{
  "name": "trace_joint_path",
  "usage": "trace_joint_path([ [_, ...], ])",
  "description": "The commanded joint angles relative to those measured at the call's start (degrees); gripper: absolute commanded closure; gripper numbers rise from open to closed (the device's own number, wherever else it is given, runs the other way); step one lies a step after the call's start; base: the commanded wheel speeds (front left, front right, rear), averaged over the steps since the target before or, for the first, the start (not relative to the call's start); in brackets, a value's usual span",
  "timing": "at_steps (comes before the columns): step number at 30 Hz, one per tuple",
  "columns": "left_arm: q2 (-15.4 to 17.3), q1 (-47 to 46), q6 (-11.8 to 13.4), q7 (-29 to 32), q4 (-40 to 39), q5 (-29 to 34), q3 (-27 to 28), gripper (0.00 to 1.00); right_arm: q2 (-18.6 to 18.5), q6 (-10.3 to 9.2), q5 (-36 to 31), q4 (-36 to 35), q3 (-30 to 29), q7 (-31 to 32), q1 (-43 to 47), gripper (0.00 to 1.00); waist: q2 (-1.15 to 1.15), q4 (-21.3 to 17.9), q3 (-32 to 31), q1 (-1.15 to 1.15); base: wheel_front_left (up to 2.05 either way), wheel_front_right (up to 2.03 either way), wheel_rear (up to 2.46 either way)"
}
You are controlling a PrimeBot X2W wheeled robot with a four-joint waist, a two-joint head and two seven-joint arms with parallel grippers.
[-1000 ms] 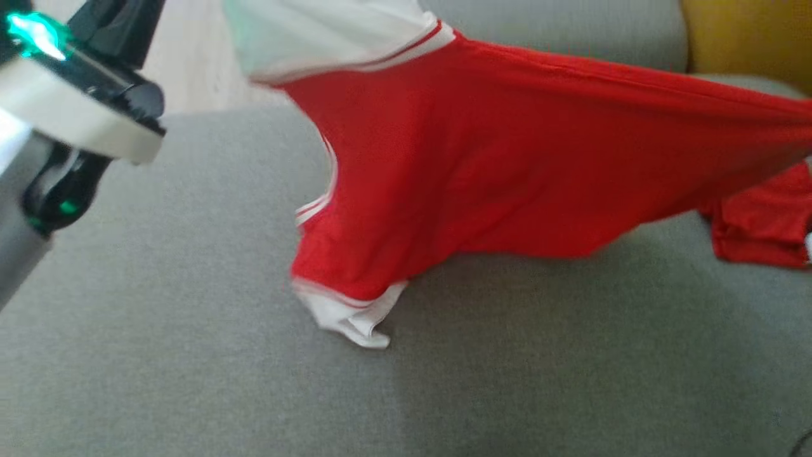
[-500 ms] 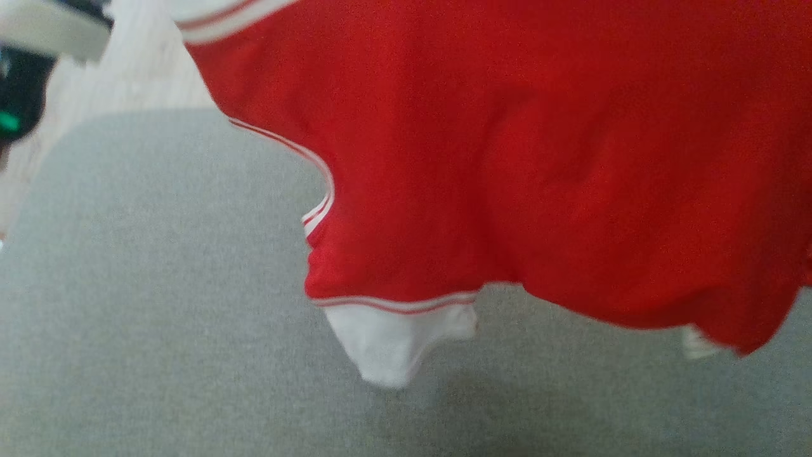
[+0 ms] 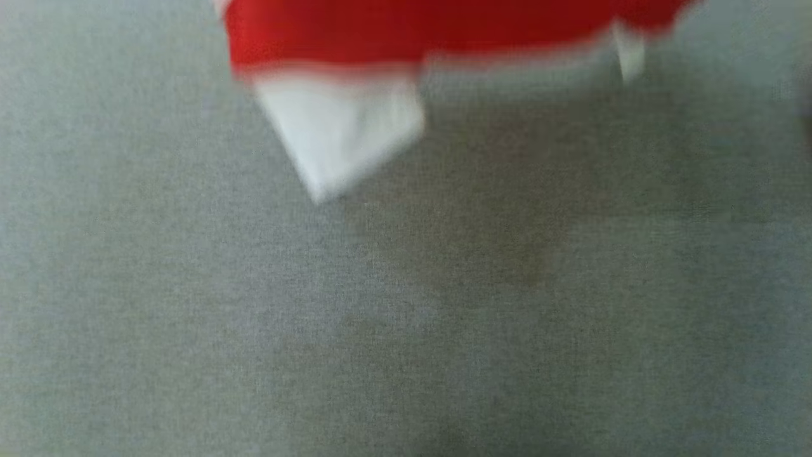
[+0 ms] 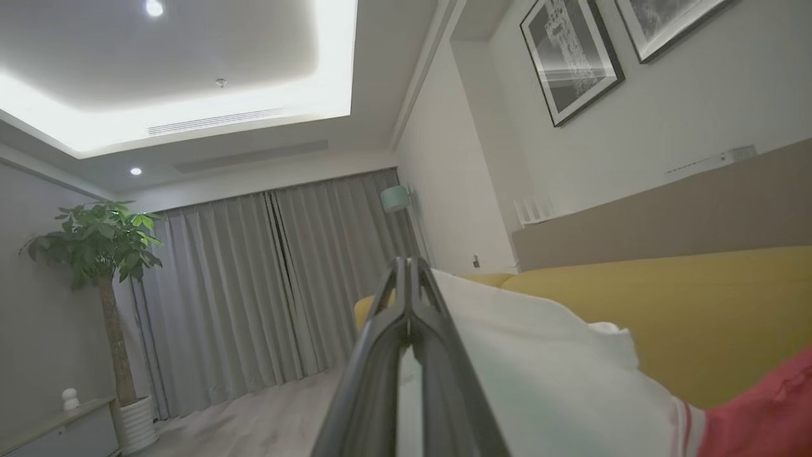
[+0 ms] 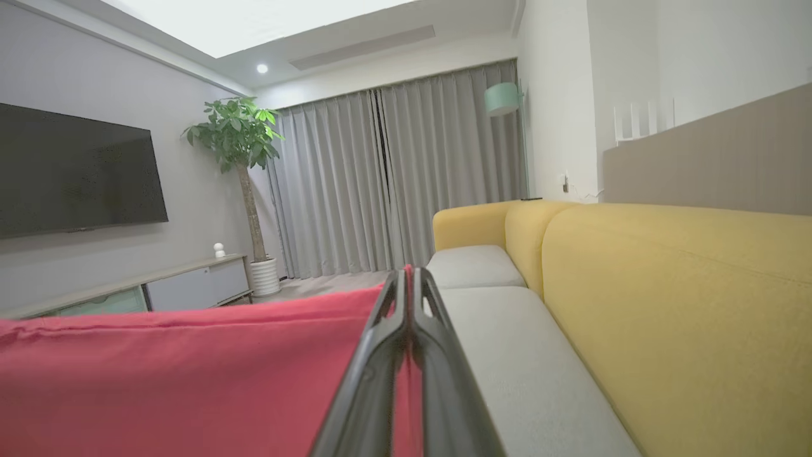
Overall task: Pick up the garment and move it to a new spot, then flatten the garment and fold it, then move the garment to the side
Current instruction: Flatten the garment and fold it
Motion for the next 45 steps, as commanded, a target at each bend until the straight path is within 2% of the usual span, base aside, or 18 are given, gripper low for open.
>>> trace_joint_path([
  [1,1.79,-4.18,0.33,-0.19,-1.21,1.32,3.98,1.00,-0.87,-0.04,-0.23,-1.07,0.87,-1.57,-2.84,1.00,0.00,0.54,2.07,-0.04,0.00,0.00,0.00],
  [6,0.46,0.10,-3.52,-0.24,-4.77,4.62,10.23,1.00,-4.01,-0.04,1.70,4.15,4.97,-6.79,-3.90,1.00,0.00,1.88,3.07,-0.04,0.00,0.00,0.00],
  [10,0.52,8.15,-5.54,-0.25,-7.55,3.96,10.51,1.00,-5.95,-0.04,4.45,8.45,7.22,-9.51,-0.93,1.00,0.00,3.04,3.09,-0.04,0.00,0.00,0.00],
  [18,4.30,30.30,-5.95,-0.25,-21.25,1.18,5.16,1.00,-7.10,-0.04,9.81,14.05,10.58,-12.53,10.69,1.00,0.00,3.74,1.60,-0.04,0.00,0.00,0.00],
  [25,8.27,49.96,-5.96,-0.25,-29.94,1.74,4.54,1.00,-7.59,-0.04,13.83,13.39,13.33,-13.33,24.24,1.00,0.00,2.20,-2.28,-0.04,0.00,0.00,0.00],
  [30,10.80,65.28,-3.45,-0.26,-35.53,3.72,3.48,1.00,-8.11,-0.04,15.88,11.41,13.54,-14.67,34.78,1.00,0.00,0.79,-5.96,-0.04,0.00,0.00,0.00],
  [35,11.17,76.74,0.17,-0.26,-40.52,4.39,3.68,1.00,-8.40,-0.04,17.00,7.75,12.32,-15.31,44.23,1.00,0.00,0.43,-9.13,-0.04,0.00,0.00,0.00],
  [40,11.02,84.54,2.06,-0.26,-43.78,3.74,3.92,1.00,-8.62,-0.04,16.87,2.99,9.14,-14.94,54.11,1.00,0.00,0.84,-11.48,-0.04,0.00,0.00,0.00],
  [45,11.91,89.57,2.75,-0.26,-46.67,2.91,3.73,1.00,-7.42,-0.04,16.09,-3.56,5.49,-11.50,63.63,1.00,0.00,0.81,-12.48,-0.04,0.00,0.00,0.00],
])
